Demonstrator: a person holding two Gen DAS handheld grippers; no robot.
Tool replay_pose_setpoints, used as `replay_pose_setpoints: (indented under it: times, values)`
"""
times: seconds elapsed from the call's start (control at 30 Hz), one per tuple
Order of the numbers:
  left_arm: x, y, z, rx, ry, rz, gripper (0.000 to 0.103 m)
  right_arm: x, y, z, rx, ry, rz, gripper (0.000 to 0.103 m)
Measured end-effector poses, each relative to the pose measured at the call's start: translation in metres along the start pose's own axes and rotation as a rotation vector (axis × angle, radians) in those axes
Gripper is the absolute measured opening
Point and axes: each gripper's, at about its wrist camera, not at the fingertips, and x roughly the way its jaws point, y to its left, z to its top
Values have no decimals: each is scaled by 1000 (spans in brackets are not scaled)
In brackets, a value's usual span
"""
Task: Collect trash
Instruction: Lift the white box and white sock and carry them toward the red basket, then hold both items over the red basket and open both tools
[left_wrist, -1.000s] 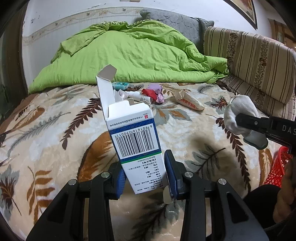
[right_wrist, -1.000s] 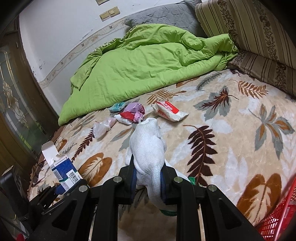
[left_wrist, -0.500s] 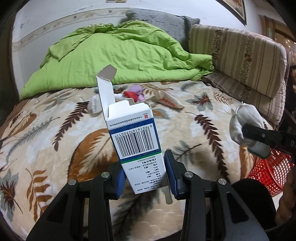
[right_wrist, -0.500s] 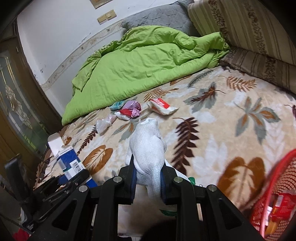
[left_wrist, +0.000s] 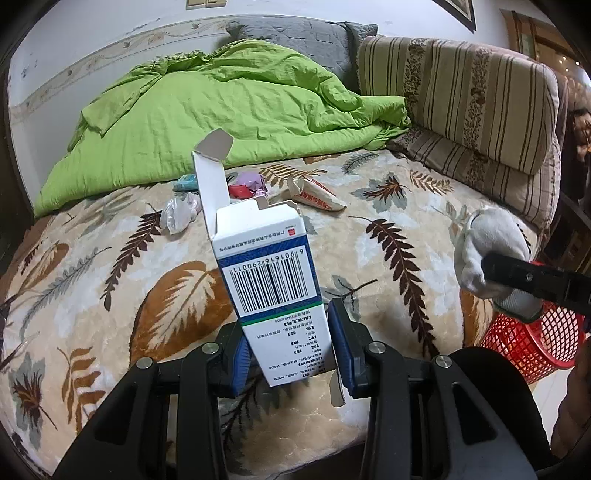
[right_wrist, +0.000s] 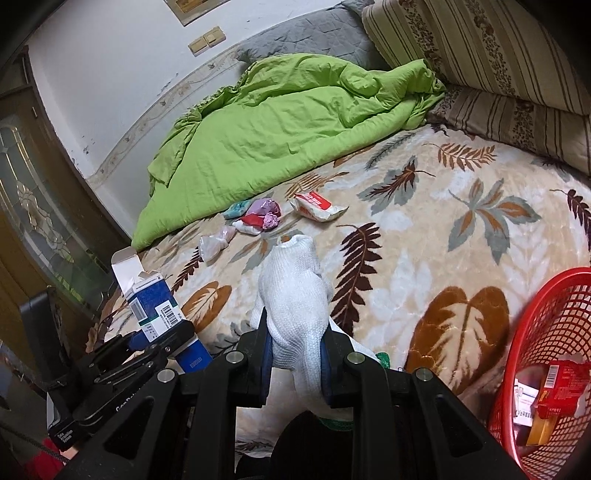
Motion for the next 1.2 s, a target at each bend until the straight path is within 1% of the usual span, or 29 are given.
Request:
replay_pose_setpoints:
  times: [0.23,0.47,0.9,0.93,1.03,1.2]
  values:
    - [1,-9,0,34,4,23,37,-4,-3,1,10,-5,-5,22]
    - [-1,-17,0,67,-9,34,37,-6,-6,0,22,-1,-7,22]
    - [-3,-29,6,92,-12,3,38,-17,-21,-1,59,-11,-20,22]
    - [-3,-29,7,93,-13,-4,37,-19,-23,-1,63,-12,-21,23]
    - [-9,-36,14,98,-32,-59,37,-27,-29,2,68,-26,-36,23]
    - [-21,-66,28,143,-61,-205,37,-61,-54,10,100,-79,-102,23]
